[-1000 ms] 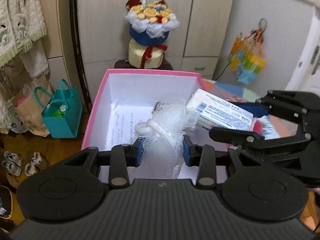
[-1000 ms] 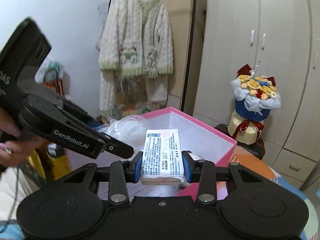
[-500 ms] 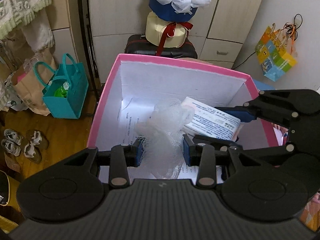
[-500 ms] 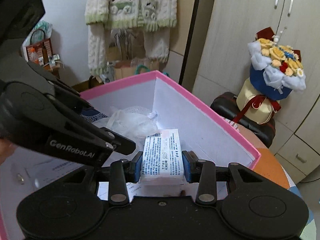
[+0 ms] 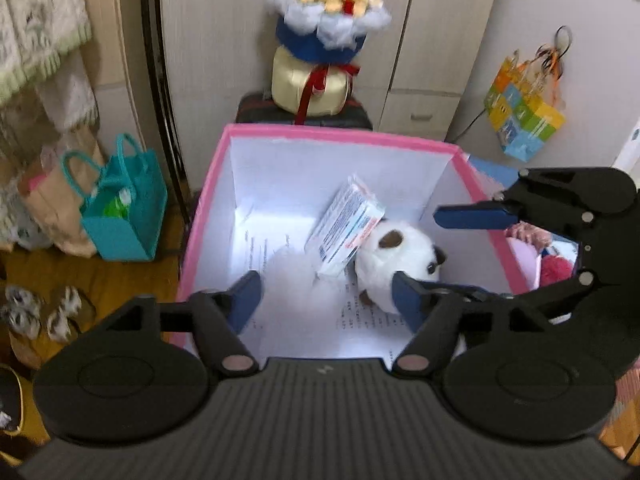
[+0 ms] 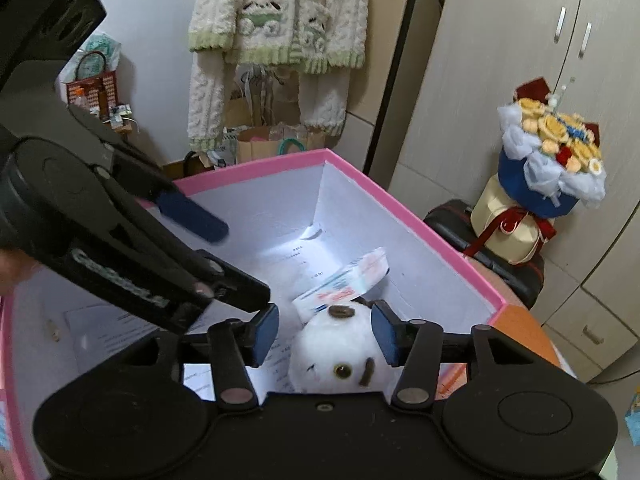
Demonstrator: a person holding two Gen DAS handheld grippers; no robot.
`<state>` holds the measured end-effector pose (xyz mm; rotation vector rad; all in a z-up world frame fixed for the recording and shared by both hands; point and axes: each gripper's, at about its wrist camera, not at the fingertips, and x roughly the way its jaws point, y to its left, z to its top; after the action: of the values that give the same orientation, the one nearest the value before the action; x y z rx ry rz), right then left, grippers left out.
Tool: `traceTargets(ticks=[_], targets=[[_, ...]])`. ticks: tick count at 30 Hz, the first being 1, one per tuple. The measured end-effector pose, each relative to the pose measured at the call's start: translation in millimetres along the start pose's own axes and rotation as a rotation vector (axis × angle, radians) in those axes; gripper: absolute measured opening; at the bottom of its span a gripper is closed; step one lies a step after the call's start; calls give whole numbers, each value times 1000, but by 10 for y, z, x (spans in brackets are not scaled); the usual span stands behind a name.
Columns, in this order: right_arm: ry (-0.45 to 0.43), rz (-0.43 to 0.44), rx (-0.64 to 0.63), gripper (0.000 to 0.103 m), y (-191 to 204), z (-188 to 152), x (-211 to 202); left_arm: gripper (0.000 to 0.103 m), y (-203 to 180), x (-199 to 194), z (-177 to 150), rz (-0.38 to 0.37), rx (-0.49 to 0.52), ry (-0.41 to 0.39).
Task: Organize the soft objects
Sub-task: 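Carry the sponge and soap bar into the pink box and open both grippers, then withdraw both tools from the box back over the table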
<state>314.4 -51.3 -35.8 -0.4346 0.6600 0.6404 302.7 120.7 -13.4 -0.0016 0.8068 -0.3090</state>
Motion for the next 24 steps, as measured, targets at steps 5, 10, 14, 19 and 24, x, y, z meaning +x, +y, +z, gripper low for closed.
traceTargets(ticks=[5,10,14,19,24], targets=[[-26,14,-17,58,93,-76,-298,73,-56,-352,-40,8,34,-37],[-21,4,-28,58,232,-128,-536,73,-154,-699,-110,1,67,-52],[-19,-12,-26,58,331,-160,-763,74,-289,-988,-217,13,118,-78],[-44,-33,-48,60,428,-225,-1049,76,-492,-1262,-373,-5,180,-92],[-49,-48,-34,60,473,-302,-1311,77,-732,-1489,-516,-29,239,-102]])
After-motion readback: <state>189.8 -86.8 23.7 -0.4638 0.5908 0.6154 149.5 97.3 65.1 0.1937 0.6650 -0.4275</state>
